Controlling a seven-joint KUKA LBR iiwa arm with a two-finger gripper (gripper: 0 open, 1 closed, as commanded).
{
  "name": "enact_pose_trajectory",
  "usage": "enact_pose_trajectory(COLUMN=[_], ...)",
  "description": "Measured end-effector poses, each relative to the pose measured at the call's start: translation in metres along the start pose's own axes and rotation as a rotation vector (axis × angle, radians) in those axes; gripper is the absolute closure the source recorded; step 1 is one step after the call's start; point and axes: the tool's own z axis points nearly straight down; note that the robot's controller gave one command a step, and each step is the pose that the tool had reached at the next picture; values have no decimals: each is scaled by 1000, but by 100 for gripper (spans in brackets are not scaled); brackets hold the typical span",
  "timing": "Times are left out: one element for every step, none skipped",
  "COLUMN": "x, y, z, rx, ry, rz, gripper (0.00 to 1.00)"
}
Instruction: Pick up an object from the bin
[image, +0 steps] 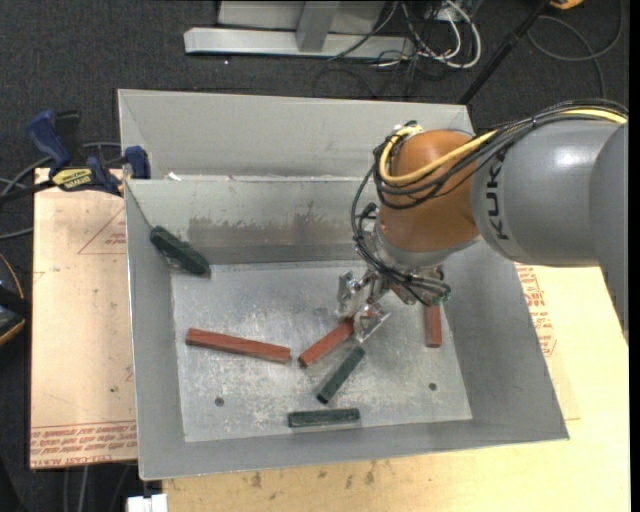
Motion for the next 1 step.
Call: enact_pose_trajectory(x=[0], y=[0], z=[-21], rx=[0], ry=[1], rz=[1], gripper=[100])
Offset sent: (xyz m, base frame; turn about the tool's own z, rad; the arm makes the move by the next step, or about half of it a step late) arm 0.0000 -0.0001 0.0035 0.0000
